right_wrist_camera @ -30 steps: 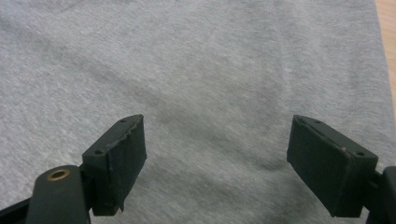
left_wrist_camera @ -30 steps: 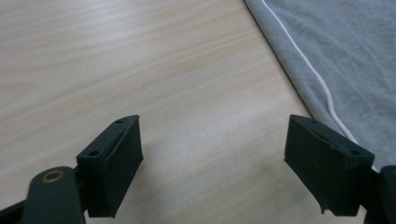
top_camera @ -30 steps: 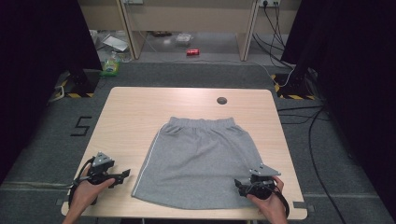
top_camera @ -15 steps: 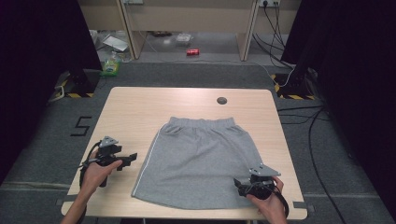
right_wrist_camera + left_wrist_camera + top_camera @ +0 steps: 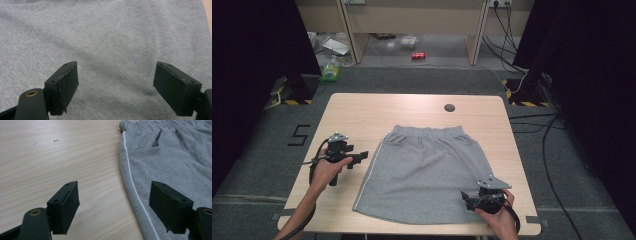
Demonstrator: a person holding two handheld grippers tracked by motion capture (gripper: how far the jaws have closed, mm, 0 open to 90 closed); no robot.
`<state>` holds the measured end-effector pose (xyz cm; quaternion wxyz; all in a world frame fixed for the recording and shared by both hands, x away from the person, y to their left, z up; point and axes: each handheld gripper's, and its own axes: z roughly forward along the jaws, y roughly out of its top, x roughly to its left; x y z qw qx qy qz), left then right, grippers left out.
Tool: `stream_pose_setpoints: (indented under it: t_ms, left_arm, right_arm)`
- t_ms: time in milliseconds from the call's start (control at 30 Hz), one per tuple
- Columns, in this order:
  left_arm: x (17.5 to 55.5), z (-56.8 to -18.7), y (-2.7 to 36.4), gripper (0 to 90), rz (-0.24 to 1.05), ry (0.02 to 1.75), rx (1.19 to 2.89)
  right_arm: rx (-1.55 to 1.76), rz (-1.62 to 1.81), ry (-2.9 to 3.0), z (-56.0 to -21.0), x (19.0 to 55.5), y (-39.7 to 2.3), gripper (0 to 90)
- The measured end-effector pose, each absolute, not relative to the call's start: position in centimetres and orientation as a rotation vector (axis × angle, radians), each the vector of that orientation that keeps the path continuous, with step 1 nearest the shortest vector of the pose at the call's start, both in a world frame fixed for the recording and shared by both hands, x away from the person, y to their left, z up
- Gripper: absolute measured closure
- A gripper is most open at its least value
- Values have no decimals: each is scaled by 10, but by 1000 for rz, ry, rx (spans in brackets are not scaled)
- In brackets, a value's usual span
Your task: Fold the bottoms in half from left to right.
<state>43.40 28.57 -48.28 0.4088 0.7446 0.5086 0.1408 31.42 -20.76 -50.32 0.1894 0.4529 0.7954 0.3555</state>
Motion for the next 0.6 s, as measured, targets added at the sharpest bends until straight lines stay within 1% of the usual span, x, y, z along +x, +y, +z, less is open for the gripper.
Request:
stream_pose_setpoints:
  t_ms: [133,233,300,367,467,533,600]
  left_arm:
    - [445,-482,277,228,333,1281,1878]
    - [452,-483,272,239,324,1284,1874]
    - [461,-481,266,273,314,1286,1861]
    - [468,-479,260,339,314,1270,1871]
    - [474,-477,254,381,309,1265,1877]
    - [484,-476,244,410,279,1261,1869]
    - [487,-475,241,429,286,1258,1881]
  right_arm:
    - [1269,995,2243,-504,315,-207,203]
    - [1264,994,2247,-504,315,-207,205]
    - [1267,996,2245,-504,315,-207,204]
    - [1264,995,2247,-504,315,-207,205]
    - [1262,994,2247,-505,316,-207,205]
    - [1264,998,2244,-505,315,-207,205]
    - [1266,998,2243,-504,315,-208,205]
